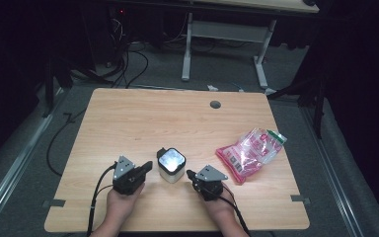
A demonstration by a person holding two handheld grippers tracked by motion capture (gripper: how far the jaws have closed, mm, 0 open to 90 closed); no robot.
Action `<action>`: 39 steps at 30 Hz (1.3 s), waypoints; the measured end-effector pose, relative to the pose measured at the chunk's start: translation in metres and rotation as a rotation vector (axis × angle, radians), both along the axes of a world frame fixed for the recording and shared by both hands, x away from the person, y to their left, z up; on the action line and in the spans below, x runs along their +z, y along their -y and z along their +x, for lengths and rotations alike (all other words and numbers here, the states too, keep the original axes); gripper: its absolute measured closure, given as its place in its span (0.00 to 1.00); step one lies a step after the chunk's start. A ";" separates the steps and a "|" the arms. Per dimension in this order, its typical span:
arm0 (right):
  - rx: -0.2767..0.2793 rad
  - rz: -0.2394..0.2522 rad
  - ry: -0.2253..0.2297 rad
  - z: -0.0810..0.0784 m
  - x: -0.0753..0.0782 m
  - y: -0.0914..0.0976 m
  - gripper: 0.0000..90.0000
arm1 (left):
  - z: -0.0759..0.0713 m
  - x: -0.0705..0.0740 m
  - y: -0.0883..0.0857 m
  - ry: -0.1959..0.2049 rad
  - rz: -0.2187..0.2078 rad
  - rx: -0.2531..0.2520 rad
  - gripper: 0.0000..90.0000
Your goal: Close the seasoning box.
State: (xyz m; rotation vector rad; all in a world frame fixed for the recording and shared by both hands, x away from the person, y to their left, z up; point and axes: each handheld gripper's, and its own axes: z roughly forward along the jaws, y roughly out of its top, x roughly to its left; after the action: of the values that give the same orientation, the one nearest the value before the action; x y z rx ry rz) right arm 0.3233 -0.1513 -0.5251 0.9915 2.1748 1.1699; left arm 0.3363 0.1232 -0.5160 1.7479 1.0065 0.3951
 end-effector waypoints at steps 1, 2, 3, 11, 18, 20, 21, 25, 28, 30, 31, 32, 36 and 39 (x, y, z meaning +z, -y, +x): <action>-0.001 -0.001 -0.003 -0.001 0.000 0.002 1.00 | -0.002 -0.003 0.002 -0.010 0.002 -0.003 1.00; -0.008 0.000 0.000 -0.001 0.000 0.003 1.00 | -0.003 -0.005 0.005 -0.016 0.003 -0.003 1.00; -0.008 0.002 0.000 -0.002 0.001 0.005 1.00 | -0.004 -0.006 0.008 -0.019 0.003 -0.006 1.00; -0.029 0.006 0.005 -0.005 0.004 0.014 1.00 | 0.001 -0.010 0.018 -0.028 -0.003 0.002 1.00; -0.032 -0.005 0.002 -0.004 0.003 0.016 1.00 | -0.006 -0.009 0.020 -0.029 -0.010 -0.008 1.00; -0.036 -0.004 0.004 -0.004 0.003 0.018 1.00 | -0.009 -0.009 0.022 -0.030 -0.012 -0.016 1.00; -0.042 0.002 -0.001 -0.005 0.003 0.018 1.00 | -0.009 -0.009 0.024 -0.034 -0.013 -0.023 1.00; -0.044 0.003 0.001 -0.003 0.005 0.018 1.00 | -0.003 -0.009 0.028 -0.036 -0.017 -0.010 1.00; -0.044 0.003 0.001 -0.001 0.005 0.018 1.00 | 0.004 -0.008 0.029 -0.031 -0.008 -0.002 1.00; -0.049 0.002 -0.003 0.000 0.005 0.019 1.00 | 0.009 -0.007 0.030 -0.030 -0.014 0.005 1.00; -0.049 0.000 -0.003 0.001 0.005 0.019 1.00 | 0.012 -0.007 0.030 -0.031 -0.012 0.005 1.00; -0.051 0.001 -0.005 0.002 0.005 0.019 1.00 | 0.014 -0.007 0.030 -0.033 -0.013 0.004 1.00; -0.053 0.003 0.000 0.004 0.006 0.018 1.00 | 0.021 -0.007 0.032 -0.033 -0.015 0.012 1.00; -0.058 0.006 0.001 0.006 0.006 0.018 1.00 | 0.025 -0.006 0.034 -0.035 -0.017 0.014 1.00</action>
State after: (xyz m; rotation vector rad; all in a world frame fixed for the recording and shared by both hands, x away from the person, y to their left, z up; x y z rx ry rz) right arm 0.3293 -0.1691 -0.5191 1.0496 2.1286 1.1511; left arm 0.3611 0.0896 -0.5222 1.7390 1.0447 0.3644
